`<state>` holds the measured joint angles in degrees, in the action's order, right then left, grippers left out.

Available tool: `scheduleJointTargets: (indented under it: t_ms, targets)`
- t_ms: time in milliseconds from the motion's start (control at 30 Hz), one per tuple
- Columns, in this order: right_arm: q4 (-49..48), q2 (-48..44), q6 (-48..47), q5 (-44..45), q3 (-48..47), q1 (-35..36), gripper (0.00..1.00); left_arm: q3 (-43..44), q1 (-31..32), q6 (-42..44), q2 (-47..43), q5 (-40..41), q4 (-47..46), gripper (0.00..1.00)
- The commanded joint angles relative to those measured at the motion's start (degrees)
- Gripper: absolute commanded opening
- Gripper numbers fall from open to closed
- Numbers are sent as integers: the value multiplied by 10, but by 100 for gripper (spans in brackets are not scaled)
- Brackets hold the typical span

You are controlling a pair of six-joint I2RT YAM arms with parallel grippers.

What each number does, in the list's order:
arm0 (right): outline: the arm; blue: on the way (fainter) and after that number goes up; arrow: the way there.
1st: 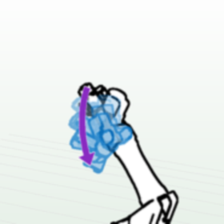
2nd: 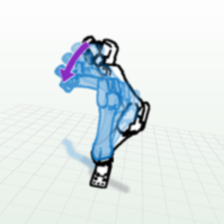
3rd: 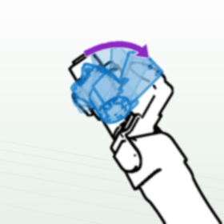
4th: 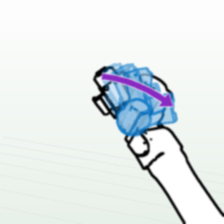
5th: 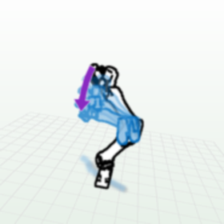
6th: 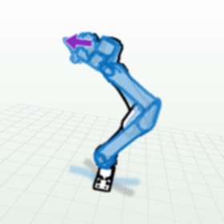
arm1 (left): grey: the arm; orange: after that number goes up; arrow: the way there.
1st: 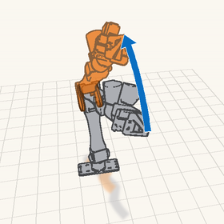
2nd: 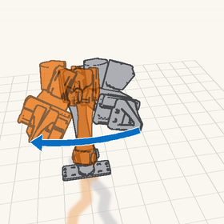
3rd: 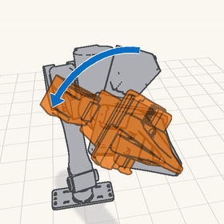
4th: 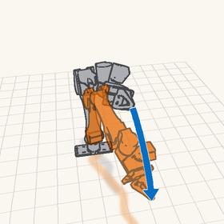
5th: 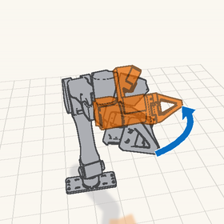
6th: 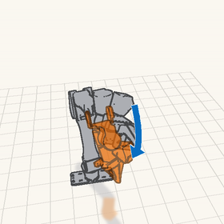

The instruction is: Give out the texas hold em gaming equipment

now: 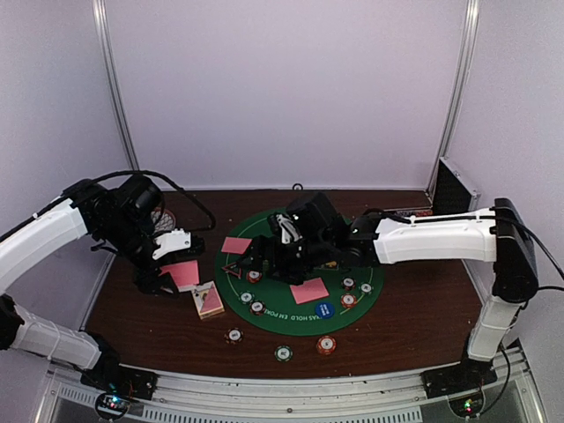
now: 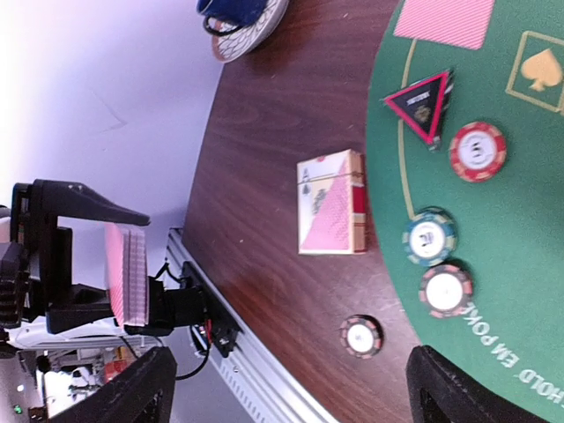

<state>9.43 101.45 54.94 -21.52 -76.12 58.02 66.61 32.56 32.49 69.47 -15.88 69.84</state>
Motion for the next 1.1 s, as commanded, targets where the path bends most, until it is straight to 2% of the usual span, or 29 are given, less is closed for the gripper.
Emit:
scheduleJointTargets:
  t_ms: [0,300,767,1067]
  targets:
    - [-118,46,66,-61,-35,18,94,-5,-3,8,3,-2,-37,0]
    - [-219,120,121,-115,-77,37,94,-17,-3,7,0,0,-55,0]
    - [-295,213,177,-208,-142,38,91,-5,-3,4,-1,-3,-56,0]
    - [-293,248,185,-246,-188,41,90,-9,-3,3,-1,-8,-56,0]
